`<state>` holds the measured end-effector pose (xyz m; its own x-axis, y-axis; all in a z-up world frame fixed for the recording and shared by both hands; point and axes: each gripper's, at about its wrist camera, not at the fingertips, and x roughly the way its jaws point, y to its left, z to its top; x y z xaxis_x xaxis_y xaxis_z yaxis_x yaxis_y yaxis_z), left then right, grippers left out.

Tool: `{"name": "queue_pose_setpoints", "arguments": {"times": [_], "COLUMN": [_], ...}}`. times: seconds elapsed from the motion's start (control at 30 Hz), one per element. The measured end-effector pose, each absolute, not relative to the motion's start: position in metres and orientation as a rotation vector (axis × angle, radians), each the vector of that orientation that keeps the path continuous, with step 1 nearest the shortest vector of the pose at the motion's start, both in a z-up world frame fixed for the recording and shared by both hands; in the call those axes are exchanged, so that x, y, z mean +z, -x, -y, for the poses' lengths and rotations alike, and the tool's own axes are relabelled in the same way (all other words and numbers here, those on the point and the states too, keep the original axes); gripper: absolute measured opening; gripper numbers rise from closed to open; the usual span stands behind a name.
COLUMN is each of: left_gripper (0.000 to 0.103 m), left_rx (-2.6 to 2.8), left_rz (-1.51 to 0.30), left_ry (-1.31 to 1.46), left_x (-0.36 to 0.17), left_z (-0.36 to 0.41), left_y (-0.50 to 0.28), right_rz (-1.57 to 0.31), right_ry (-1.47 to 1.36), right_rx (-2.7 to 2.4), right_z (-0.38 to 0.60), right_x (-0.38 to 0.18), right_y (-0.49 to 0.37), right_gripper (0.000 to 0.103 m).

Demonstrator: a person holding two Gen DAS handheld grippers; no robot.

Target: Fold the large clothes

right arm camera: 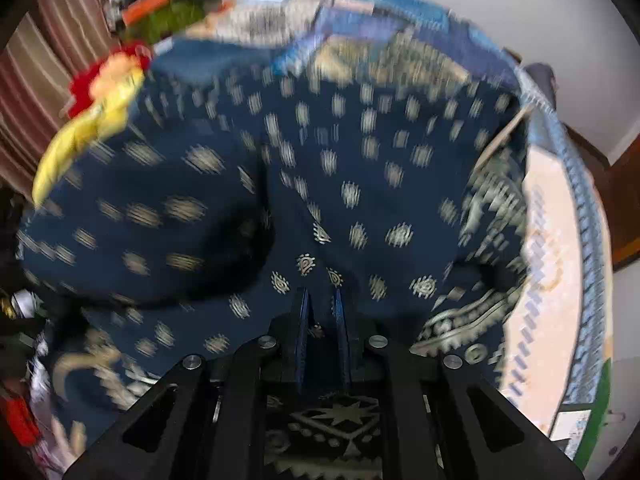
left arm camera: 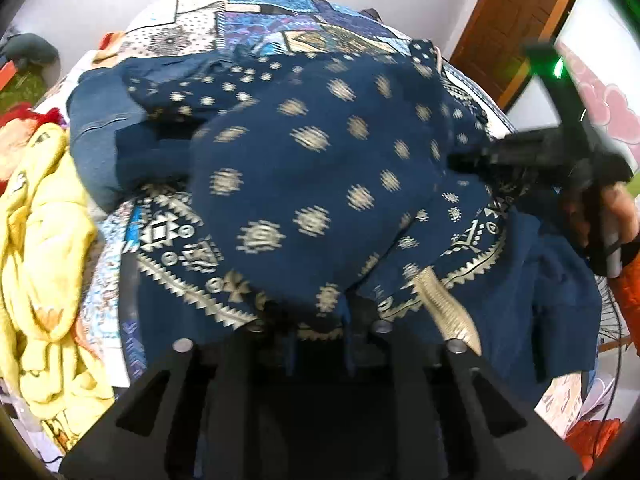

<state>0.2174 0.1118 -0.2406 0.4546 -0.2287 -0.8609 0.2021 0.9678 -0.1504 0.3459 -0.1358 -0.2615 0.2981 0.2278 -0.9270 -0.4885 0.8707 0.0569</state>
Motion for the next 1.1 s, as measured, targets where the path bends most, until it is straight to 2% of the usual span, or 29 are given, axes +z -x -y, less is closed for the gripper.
{"name": "queue_pose_setpoints", "arguments": {"times": [0.13,0.23,0.33,0.6,0.67,0.7,0.73,0.97,1.1], "left_gripper": [0.042,0.049,0.052,0.052,0.055,0.059,0.063,0.063,0.066], "left_rx": [-0.215,-0.174,-0.149,-0.072,-0.077,-0.088,-0.103,-0.091,-0.091], "left_rz": [-1.038,-1.025,-1.018,-0.972,-0.958,-0.955,-0.955,-1.119,-1.142], "left_ry": [0.005,-0.010,-0.009,0.007,0.032,0.043,0.055,0.044,0.098], "left_x": [-0.229,-0.222,-0.216,-0.198,-0.194,-0.196,-0.200,-0.271,-0.292], "left_z": [-0.131,-0.142,-0.154,-0.178,-0.178,-0.176,-0.172,-0.148,-0.157], "left_y": [-0.206,-0.202,-0.197,-0.202,-0.211,-0.216,-0.222,-0.270,-0.273], "right_rz": [-1.130,-1.112,-1.071,-1.029,-1.037,-1.046,-1.052,-1.065,-1.061], "right_ry": [0.325,0.379,0.413,0.426,0.401,0.381,0.368,0.249,0.260], "right_rx": [0.506,0.498,0.493,0.442,0.442,0.445,0.448,0.474,0.441], "right_z": [0.136,0.134,0.133,0.143,0.148,0.152,0.154,0.176,0.193], "right_x": [-0.262,-0.262,-0.263,-0.258,-0.255,-0.253,-0.253,-0.251,-0.250], "right_y": [-0.336,-0.329,-0.322,-0.313,-0.313,-0.313,-0.314,-0.315,-0.311], "right_gripper": [0.008,0.008,0.008,0.008,0.008,0.008,0.009,0.008,0.009]}}
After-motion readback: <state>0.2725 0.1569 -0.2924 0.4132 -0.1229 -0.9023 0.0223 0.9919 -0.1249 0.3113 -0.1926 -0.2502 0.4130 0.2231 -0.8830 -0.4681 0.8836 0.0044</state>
